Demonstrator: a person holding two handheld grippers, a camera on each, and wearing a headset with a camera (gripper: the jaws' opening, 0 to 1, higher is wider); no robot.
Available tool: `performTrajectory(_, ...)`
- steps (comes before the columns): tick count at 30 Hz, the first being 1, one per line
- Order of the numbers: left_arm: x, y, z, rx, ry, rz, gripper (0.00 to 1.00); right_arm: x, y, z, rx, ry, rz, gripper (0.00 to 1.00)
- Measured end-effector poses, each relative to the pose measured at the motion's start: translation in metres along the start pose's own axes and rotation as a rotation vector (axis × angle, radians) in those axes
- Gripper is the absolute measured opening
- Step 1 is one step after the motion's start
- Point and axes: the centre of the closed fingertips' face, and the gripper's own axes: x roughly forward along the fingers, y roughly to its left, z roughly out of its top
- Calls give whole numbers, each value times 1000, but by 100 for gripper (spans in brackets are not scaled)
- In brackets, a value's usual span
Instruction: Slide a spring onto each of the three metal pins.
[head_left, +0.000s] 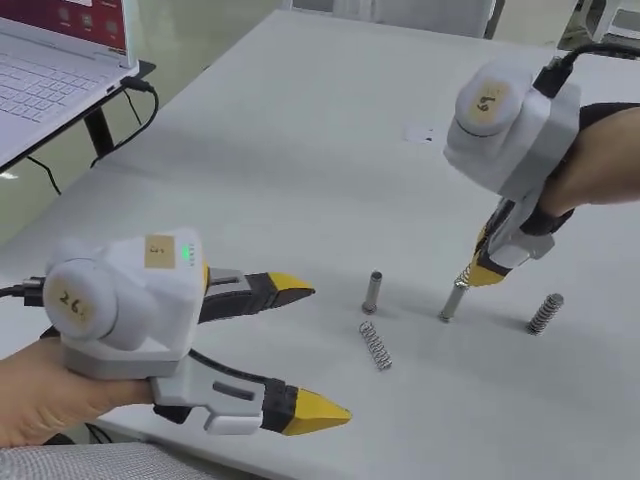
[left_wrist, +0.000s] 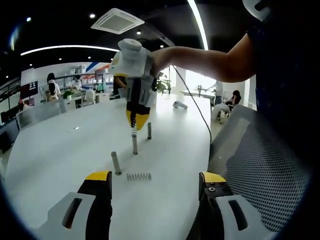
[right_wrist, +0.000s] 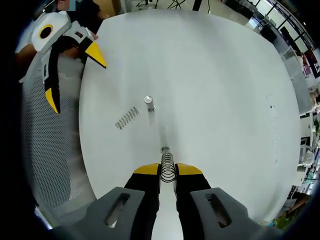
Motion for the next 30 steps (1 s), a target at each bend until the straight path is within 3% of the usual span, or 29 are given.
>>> performTrajectory(12,-2,1,1,0,-3,-3,64,24,-1,0,-26,79,2,9)
performTrajectory(30,-1,0,2,1,-7,-3,63,52,7,-6,-4,108,24,9)
